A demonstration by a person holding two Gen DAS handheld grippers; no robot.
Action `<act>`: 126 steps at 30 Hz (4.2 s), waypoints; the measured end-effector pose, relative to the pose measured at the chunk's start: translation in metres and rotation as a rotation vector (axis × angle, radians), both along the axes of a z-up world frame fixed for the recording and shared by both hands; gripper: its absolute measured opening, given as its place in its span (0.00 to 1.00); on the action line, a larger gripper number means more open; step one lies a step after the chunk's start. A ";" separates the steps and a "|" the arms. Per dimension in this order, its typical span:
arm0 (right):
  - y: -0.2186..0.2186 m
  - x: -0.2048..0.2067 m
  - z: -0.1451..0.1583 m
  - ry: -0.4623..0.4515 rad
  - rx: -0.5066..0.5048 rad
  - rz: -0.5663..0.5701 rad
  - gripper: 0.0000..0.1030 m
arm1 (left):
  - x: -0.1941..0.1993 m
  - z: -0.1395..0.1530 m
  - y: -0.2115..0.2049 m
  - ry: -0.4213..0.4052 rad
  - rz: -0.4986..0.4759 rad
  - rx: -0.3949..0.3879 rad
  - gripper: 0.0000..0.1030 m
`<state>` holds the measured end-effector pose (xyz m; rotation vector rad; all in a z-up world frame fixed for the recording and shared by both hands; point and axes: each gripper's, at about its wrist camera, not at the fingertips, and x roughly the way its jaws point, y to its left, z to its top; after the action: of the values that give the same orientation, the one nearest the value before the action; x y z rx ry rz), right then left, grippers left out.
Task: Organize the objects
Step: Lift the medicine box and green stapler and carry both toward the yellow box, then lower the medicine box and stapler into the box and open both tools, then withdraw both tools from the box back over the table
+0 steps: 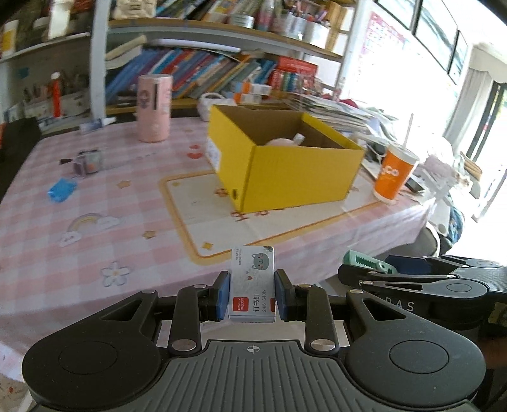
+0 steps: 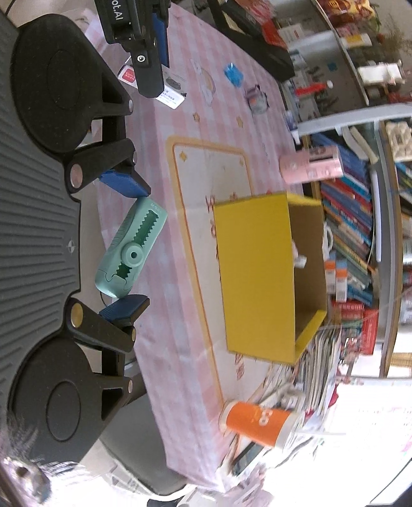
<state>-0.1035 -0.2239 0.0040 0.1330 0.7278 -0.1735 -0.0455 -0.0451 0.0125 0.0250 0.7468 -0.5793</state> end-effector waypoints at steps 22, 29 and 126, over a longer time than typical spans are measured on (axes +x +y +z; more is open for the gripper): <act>-0.064 0.027 0.011 -0.021 0.019 -0.048 0.63 | 0.034 0.020 -0.056 -0.058 -0.021 -0.019 0.27; -0.091 0.052 0.027 -0.082 0.010 -0.049 0.63 | 0.061 0.040 -0.074 -0.131 -0.003 -0.051 0.27; -0.130 0.163 0.041 -0.083 -0.099 0.144 0.69 | 0.105 0.030 -0.097 -0.233 0.210 0.050 0.87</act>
<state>0.0595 -0.3542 0.0450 -0.0065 0.6418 -0.0655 0.0590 -0.1421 0.0428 0.0585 0.5286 -0.3499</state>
